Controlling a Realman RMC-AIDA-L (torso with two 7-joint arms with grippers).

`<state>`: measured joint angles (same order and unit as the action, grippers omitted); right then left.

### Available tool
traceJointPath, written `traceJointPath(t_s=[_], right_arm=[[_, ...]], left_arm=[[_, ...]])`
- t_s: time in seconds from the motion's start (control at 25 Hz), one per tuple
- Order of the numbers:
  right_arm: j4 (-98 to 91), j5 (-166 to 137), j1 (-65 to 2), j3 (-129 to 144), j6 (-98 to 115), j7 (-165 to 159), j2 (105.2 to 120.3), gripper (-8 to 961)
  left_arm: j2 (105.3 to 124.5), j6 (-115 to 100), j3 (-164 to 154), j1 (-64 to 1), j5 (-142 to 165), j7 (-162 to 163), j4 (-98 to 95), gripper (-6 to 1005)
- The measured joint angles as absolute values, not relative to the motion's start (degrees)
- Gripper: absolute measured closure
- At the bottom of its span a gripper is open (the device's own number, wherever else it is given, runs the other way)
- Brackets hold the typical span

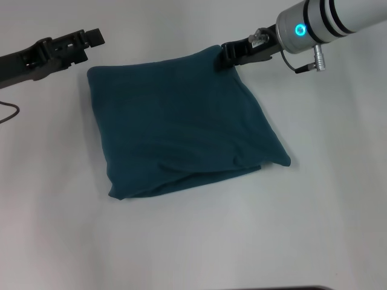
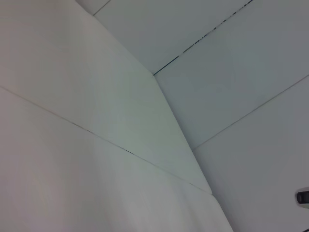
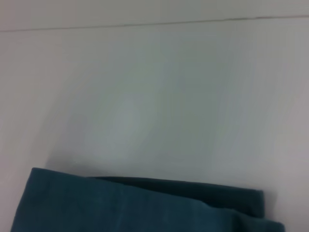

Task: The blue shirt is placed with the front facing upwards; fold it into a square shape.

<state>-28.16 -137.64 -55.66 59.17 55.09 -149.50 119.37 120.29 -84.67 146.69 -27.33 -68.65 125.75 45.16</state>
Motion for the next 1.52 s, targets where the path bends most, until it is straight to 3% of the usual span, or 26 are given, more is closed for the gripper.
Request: traceJointPath(t_s=[0.08, 0.16, 0.4, 1.52], right_arm=[[-28.42, -137.63, -55.68, 59.17, 55.4, -149.5, 119.37, 647], [-28.69, -137.49, -55.74, 59.14, 55.91, -149.5, 119.37, 856], [-31.61, -137.35, -55.42, 59.11, 59.18, -150.66, 119.35, 926], [-26.06, -136.62, -59.01, 64.69, 46.41, -151.36, 120.35, 911]], left_arm=[[120.28, -84.76, 146.69, -27.33, -68.65, 125.77, 45.22, 125], [120.26, -84.8, 146.61, -27.36, -68.65, 125.79, 45.14, 125], [120.23, -84.91, 146.26, -27.42, -68.64, 125.85, 45.08, 125], [120.41, -85.78, 146.61, -27.24, -68.64, 125.86, 45.09, 125]])
